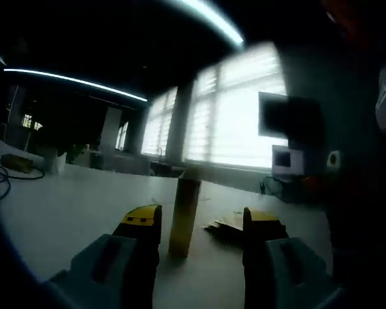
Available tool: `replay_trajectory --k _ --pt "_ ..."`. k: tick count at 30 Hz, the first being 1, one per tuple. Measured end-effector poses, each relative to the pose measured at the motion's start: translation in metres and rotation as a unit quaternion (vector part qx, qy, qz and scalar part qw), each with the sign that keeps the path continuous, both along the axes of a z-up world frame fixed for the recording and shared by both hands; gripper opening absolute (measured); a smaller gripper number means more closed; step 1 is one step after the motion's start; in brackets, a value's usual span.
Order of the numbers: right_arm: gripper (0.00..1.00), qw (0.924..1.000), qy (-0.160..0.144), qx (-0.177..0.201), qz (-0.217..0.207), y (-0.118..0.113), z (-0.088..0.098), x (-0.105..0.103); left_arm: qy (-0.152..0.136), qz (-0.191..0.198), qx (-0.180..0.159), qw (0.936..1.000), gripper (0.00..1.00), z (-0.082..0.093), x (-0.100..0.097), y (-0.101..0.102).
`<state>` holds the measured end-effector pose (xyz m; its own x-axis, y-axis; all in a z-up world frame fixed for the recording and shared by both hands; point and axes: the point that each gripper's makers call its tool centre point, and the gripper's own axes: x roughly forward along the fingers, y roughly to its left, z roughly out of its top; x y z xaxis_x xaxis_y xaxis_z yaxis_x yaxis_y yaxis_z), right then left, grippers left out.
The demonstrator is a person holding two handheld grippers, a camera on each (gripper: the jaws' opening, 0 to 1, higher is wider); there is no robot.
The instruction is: Extract single mask from mask box in order stack masks on table
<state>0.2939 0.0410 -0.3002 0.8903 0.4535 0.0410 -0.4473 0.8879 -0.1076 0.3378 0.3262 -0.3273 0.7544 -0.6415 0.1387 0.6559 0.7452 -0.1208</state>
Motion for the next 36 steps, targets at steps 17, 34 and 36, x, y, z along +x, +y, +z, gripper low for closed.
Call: replay_trajectory --k 17,34,36 --pt "0.32 0.9998 -0.001 0.013 0.014 0.005 -0.021 -0.006 0.020 0.023 -0.003 0.9995 0.45 -0.040 -0.022 0.019" --pt "0.36 0.9988 0.021 0.045 0.004 -0.004 -0.063 -0.011 0.000 0.016 0.040 0.9991 0.49 -0.053 -0.031 0.012" --pt "0.36 0.9987 0.022 0.046 0.004 -0.004 -0.065 -0.012 -0.003 0.016 0.041 0.9990 0.49 -0.052 -0.033 0.011"
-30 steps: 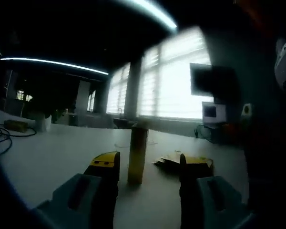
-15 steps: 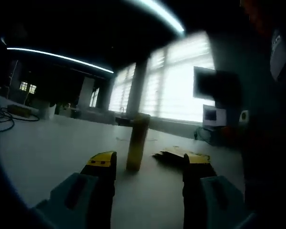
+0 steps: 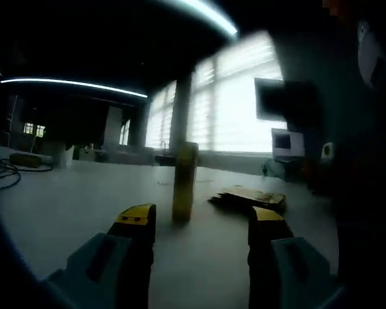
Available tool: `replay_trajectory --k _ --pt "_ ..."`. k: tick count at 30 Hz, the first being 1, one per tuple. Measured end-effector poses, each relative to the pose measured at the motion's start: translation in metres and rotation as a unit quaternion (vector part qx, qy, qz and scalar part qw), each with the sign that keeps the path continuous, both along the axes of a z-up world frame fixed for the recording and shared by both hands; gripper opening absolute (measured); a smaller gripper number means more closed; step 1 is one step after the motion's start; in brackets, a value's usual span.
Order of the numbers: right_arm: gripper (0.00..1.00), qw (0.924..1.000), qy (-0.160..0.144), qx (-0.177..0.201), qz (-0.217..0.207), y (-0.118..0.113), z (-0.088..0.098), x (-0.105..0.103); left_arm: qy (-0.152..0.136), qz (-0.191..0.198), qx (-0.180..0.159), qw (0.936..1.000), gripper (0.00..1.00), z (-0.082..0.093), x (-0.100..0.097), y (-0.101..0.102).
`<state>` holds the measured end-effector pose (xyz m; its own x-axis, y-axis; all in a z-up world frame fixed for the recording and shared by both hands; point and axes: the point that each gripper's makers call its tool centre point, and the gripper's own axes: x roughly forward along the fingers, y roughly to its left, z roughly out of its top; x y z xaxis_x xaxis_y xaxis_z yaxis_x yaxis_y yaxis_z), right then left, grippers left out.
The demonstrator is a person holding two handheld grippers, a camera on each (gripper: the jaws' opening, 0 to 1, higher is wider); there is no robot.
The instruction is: Extract single mask from mask box in order stack masks on table
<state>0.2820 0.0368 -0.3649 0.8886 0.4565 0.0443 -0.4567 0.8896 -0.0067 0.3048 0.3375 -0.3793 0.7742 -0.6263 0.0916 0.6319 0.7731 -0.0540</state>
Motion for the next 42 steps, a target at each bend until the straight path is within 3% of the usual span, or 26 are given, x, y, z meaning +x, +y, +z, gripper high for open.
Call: replay_trajectory --k 3,6,9,14,30,33,38,42 --pt "0.36 1.0000 -0.007 0.002 0.001 -0.003 -0.001 -0.001 -0.002 0.000 0.003 1.0000 0.49 0.000 -0.001 -0.002" --pt "0.35 0.9991 -0.039 0.016 -0.004 -0.009 0.007 -0.003 -0.003 -0.006 0.004 1.0000 0.49 0.001 -0.005 -0.004" --pt "0.35 0.9990 -0.031 0.032 -0.002 -0.016 0.002 -0.001 -0.010 -0.011 0.000 0.9999 0.47 0.004 -0.009 -0.007" --pt "0.36 0.9997 -0.016 0.017 -0.005 -0.015 -0.010 -0.003 -0.013 -0.009 0.012 0.9998 0.47 0.001 -0.008 -0.006" --pt "0.35 0.9998 -0.006 0.015 0.008 -0.004 -0.013 -0.005 -0.015 -0.001 0.001 0.9999 0.46 0.003 -0.003 0.000" --pt "0.35 0.9999 -0.003 0.011 0.007 -0.009 -0.018 -0.006 -0.012 0.001 -0.001 0.9999 0.46 0.002 -0.002 0.001" --pt "0.35 0.9990 -0.012 0.042 -0.003 -0.020 -0.012 -0.006 -0.013 0.008 0.009 0.9998 0.46 -0.001 0.000 0.002" --pt "0.35 0.9990 -0.017 0.040 -0.005 -0.025 -0.014 -0.005 -0.027 0.016 0.017 0.9994 0.47 0.002 0.001 0.004"
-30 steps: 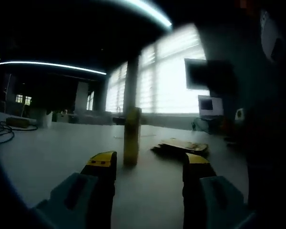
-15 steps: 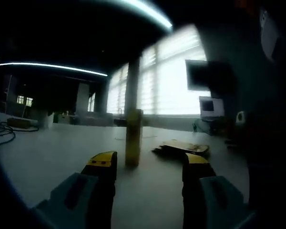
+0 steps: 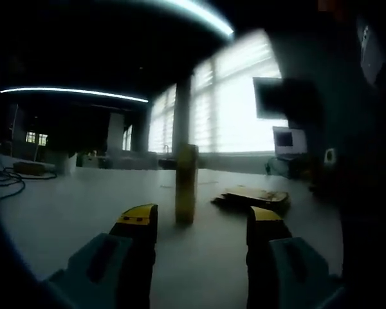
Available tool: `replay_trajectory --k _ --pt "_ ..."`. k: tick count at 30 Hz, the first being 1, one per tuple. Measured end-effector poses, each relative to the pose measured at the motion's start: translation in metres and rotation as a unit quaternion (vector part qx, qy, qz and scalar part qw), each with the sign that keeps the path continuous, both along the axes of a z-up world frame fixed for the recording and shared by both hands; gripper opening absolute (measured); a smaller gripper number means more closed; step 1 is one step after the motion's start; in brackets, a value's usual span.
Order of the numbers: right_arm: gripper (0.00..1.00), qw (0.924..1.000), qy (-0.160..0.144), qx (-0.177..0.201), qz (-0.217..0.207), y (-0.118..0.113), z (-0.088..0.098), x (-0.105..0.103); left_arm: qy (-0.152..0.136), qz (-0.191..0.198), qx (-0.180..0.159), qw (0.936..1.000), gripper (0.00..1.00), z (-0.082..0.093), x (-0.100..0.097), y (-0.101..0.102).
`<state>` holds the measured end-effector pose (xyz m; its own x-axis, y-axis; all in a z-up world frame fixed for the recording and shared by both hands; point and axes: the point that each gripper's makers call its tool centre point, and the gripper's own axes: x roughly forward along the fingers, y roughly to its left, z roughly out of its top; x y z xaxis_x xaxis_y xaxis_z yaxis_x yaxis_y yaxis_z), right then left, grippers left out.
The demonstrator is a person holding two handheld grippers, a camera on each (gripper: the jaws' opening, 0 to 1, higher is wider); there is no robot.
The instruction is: Extract single mask from mask box in order stack masks on table
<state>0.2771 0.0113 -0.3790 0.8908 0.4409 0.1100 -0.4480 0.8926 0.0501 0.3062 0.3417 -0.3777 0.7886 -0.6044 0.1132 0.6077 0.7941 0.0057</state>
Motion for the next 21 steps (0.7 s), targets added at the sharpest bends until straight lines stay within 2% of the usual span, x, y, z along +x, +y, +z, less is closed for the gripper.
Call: replay_trajectory --k 4,9,14,21 --pt "0.35 0.9998 0.003 -0.017 0.006 0.0029 -0.0045 0.0005 -0.005 -0.010 0.005 0.9999 0.35 0.0001 -0.0031 -0.0036" --pt "0.35 0.9999 0.002 -0.014 0.006 0.0011 -0.0047 0.0007 0.003 -0.009 0.008 0.9999 0.38 -0.0027 -0.0023 -0.0029" --pt "0.35 0.9999 0.006 -0.014 0.005 0.0012 -0.0059 0.0014 0.009 -0.008 -0.011 0.9999 0.41 -0.0006 -0.0004 0.0001" --pt "0.34 0.9997 0.010 -0.021 0.001 0.0041 -0.0073 0.0023 0.022 -0.012 -0.009 0.9997 0.33 -0.0049 -0.0015 -0.0031"
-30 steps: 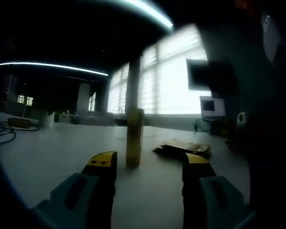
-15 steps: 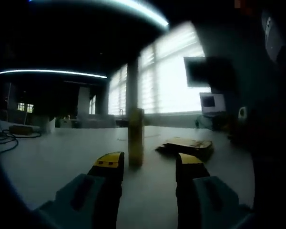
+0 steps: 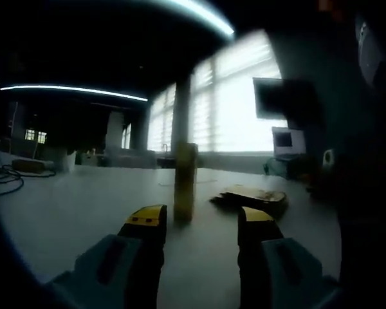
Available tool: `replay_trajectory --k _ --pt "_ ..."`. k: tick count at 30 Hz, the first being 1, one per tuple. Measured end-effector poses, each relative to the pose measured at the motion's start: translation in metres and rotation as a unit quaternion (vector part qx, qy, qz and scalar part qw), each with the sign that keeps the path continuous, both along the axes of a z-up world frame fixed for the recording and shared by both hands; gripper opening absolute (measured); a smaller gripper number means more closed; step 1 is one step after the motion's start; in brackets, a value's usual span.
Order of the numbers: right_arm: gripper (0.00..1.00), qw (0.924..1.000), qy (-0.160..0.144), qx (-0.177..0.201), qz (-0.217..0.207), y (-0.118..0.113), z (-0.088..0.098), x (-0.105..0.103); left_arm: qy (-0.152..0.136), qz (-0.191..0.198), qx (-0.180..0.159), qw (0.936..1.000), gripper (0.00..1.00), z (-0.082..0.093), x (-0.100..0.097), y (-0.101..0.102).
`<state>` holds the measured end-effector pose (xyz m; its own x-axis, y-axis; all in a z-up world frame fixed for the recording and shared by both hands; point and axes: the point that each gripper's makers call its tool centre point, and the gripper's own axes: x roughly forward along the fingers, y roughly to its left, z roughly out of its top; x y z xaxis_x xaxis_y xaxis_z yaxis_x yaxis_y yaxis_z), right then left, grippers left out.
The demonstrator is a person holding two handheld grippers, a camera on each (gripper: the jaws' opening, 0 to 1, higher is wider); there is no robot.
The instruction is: Extract single mask from mask box in order stack masks on table
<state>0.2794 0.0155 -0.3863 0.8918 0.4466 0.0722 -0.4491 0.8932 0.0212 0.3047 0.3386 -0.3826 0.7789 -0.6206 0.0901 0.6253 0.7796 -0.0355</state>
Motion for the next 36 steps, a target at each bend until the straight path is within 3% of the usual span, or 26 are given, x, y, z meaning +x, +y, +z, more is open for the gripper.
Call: replay_trajectory --k 12,36 --pt "0.34 0.9998 -0.004 0.014 -0.009 -0.009 0.001 0.001 0.003 -0.005 -0.007 1.0000 0.34 0.002 -0.001 -0.001" --pt "0.32 0.9999 -0.010 0.008 -0.010 -0.010 0.000 0.001 0.000 -0.001 -0.009 1.0000 0.35 0.001 0.002 0.001"
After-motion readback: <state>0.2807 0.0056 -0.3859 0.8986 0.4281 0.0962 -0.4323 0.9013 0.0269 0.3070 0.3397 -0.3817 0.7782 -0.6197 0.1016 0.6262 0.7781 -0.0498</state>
